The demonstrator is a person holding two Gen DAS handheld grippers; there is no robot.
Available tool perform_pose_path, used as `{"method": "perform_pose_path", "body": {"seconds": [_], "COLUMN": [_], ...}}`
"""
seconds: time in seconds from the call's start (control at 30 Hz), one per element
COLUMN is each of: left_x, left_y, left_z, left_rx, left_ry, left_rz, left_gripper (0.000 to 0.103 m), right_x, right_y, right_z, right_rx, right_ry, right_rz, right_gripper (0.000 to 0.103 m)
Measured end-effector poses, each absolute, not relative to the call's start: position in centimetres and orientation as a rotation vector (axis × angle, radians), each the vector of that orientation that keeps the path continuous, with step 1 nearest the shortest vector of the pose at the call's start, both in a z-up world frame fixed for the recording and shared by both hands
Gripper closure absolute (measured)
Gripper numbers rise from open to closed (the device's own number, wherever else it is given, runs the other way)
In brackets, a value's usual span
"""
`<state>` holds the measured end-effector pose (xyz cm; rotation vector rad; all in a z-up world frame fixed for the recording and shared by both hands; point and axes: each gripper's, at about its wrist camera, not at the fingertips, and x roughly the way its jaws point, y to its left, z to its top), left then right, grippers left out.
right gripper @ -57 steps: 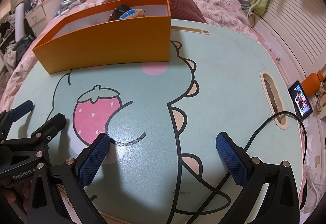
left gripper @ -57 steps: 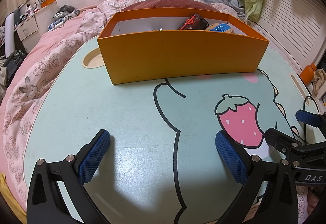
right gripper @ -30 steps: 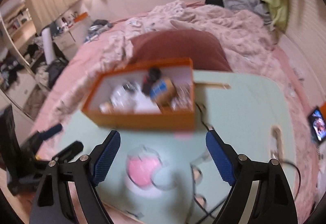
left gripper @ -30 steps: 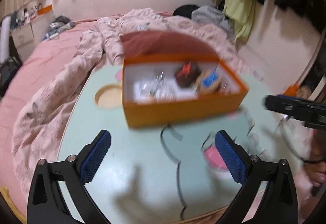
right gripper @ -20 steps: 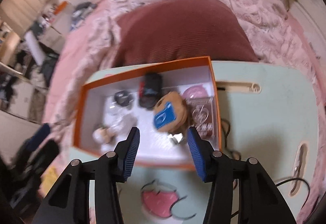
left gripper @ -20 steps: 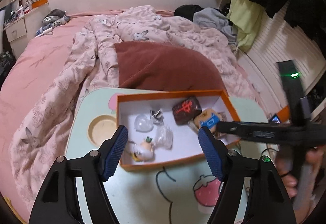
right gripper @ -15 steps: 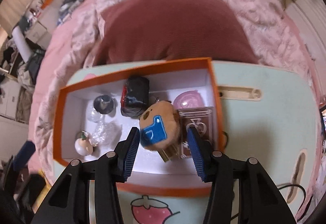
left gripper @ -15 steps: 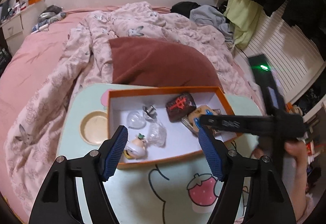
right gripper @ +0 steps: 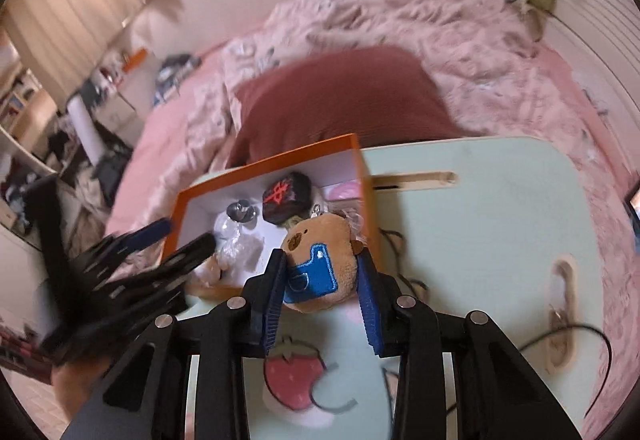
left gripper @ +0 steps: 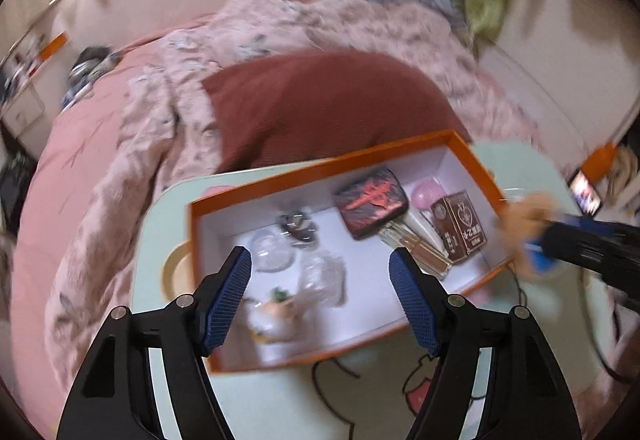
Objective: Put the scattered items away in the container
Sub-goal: 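Grasp the brown bear keychain in the box with the right gripper while the left gripper grasps the red-black block, then lift the bear keychain with the right gripper while the left gripper lifts the block, both set on table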
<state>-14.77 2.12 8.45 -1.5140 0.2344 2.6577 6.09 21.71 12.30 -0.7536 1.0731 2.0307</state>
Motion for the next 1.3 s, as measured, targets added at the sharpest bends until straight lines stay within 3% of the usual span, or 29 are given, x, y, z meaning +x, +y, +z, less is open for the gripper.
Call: {"method": "perform_pose_path", "body": {"seconds": [0.1,0.33,0.57,0.8,0.87,1.03,1.3], "left_x": [-17.2,-20.7,-21.8,-22.8,-22.7,-21.7,-16.7], "left_y": [3.9,4.4,4.3,3.6,3.4,3.4,2.3], "left_z": [6.6,4.6,2.5,1.7,1.7,3.1,9.7], "left_rx": [-1.624,-1.836,-1.947,-1.917,-1.892,-1.813,-1.513], "left_ry": [0.211,-0.060,-0.151,-0.337,-0.376,-0.240,-0.285], "left_rz": [2.575,2.609,2.574,2.538,2.529,2.586,2.590], "left_gripper": [0.044,0.044,0.037,0.035,0.041,0.041,0.041], "right_x": [8.1,9.3,8.1,7.4,7.4,7.0,6.2], "right_y": [20.4,19.1,18.3,18.0,18.0,17.2,16.4], "right_z": [12.7,12.2,10.8,9.8,9.7,9.5,7.4], "right_rx": [-0.720,-0.708,-0.723,-0.744,-0.747,-0.770,-0.808], "right_ry": [1.065,1.049,1.067,1.083,1.081,1.026,1.032], "right_rz": [2.048,2.081,2.092,2.082,2.076,2.061,2.037], "right_gripper": [0.070,0.069,0.069,0.069,0.069,0.069,0.069]}}
